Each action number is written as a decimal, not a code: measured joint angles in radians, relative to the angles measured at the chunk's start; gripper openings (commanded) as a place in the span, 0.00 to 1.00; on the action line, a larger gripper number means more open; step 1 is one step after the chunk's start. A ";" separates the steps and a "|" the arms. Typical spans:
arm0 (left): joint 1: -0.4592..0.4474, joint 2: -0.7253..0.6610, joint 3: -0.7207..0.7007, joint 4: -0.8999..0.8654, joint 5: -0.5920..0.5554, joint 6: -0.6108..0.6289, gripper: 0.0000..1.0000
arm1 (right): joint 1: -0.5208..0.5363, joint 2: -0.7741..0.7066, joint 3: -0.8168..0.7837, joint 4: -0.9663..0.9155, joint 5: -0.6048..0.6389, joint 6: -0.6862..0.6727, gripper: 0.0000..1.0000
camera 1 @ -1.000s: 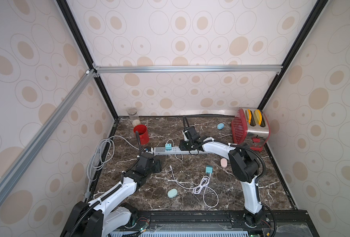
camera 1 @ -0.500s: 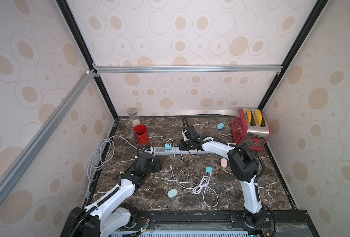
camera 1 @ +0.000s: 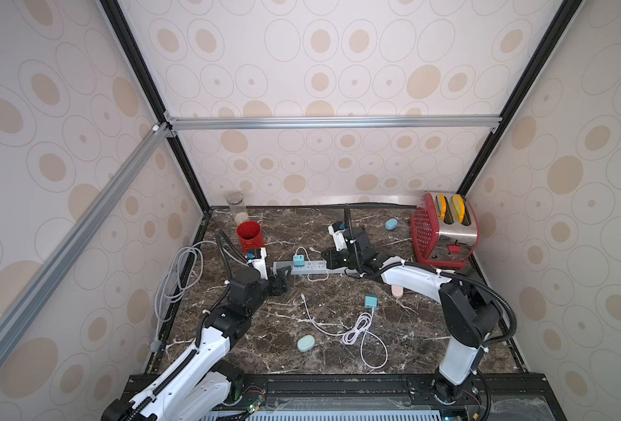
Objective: Charge the bluetooth headset
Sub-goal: Pick up the charging cable from the center of the board.
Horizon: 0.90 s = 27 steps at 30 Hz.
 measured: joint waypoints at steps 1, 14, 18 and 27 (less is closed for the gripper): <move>0.002 0.007 0.026 -0.004 0.006 -0.011 0.79 | 0.000 -0.020 -0.032 0.034 -0.012 -0.024 0.00; 0.133 0.168 0.194 -0.034 0.312 -0.229 0.62 | 0.000 -0.139 -0.322 0.459 -0.242 -0.418 0.00; 0.137 0.219 0.241 -0.048 0.402 -0.320 0.54 | 0.000 -0.139 -0.336 0.495 -0.278 -0.500 0.00; 0.137 0.295 0.272 -0.123 0.505 -0.440 0.50 | 0.000 -0.139 -0.335 0.581 -0.328 -0.559 0.00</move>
